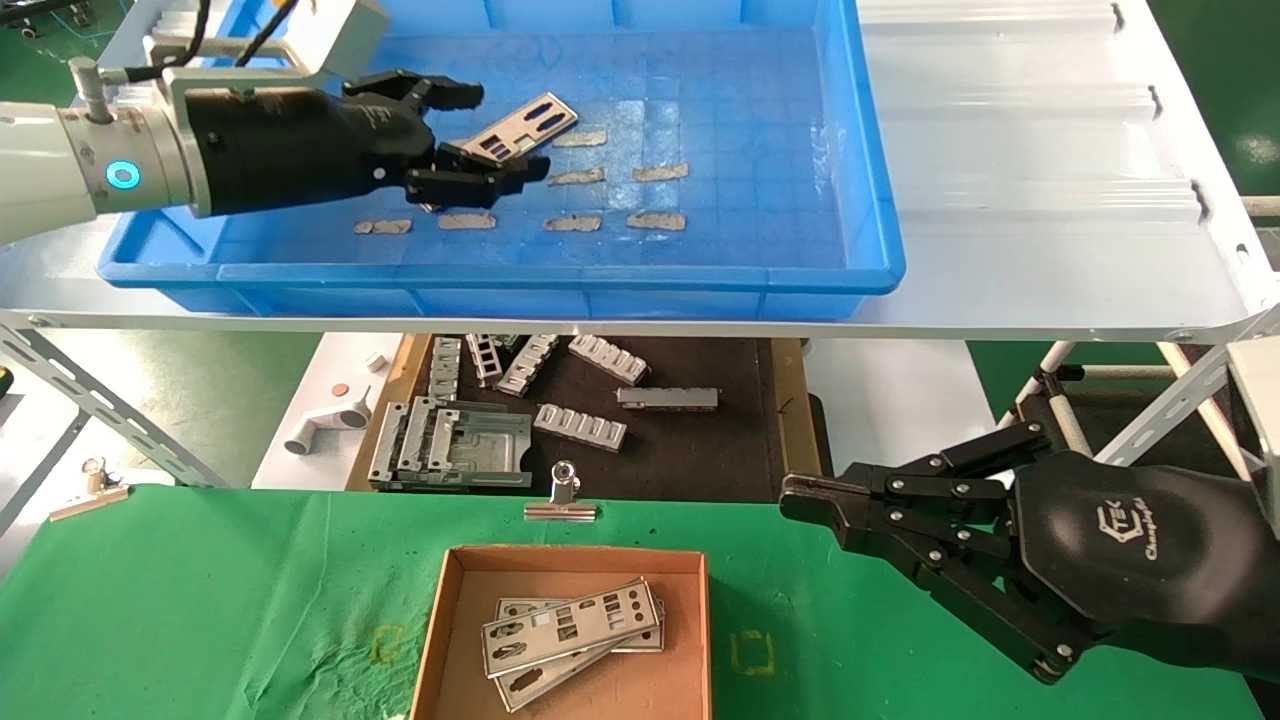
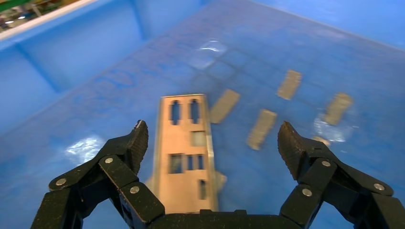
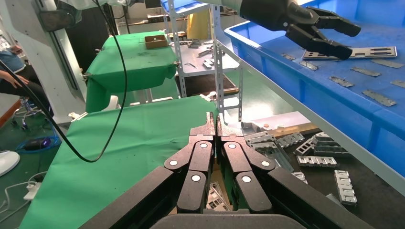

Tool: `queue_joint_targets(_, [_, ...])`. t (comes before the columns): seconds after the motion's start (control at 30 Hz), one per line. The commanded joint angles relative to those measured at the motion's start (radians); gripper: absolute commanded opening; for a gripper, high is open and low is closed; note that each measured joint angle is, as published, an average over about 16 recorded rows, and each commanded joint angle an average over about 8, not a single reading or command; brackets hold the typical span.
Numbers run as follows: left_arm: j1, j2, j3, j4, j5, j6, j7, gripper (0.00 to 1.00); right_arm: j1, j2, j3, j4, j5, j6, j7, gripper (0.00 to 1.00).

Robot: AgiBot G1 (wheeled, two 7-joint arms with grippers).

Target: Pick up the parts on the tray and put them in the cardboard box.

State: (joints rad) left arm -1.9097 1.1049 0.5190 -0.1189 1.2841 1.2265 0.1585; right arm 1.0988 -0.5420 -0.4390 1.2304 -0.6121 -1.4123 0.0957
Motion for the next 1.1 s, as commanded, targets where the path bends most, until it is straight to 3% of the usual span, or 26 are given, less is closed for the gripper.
queue_joint_targets(0.03, [-0.004, -0.001, 0.001, 0.010, 0.001, 0.025, 0.008, 0.00, 0.000, 0.000, 0.000, 0.000, 0.000, 0.000, 0.000, 0.00])
queue_joint_targets(0.37, [-0.015, 0.015, 0.002, 0.068, 0.000, 0.044, 0.017, 0.00, 0.000, 0.000, 0.000, 0.000, 0.000, 0.000, 0.000, 0.00])
queue_joint_targets(1.1, [-0.007, 0.054, -0.007, 0.116, -0.010, -0.164, 0.066, 0.00, 0.000, 0.000, 0.000, 0.000, 0.000, 0.000, 0.000, 0.00])
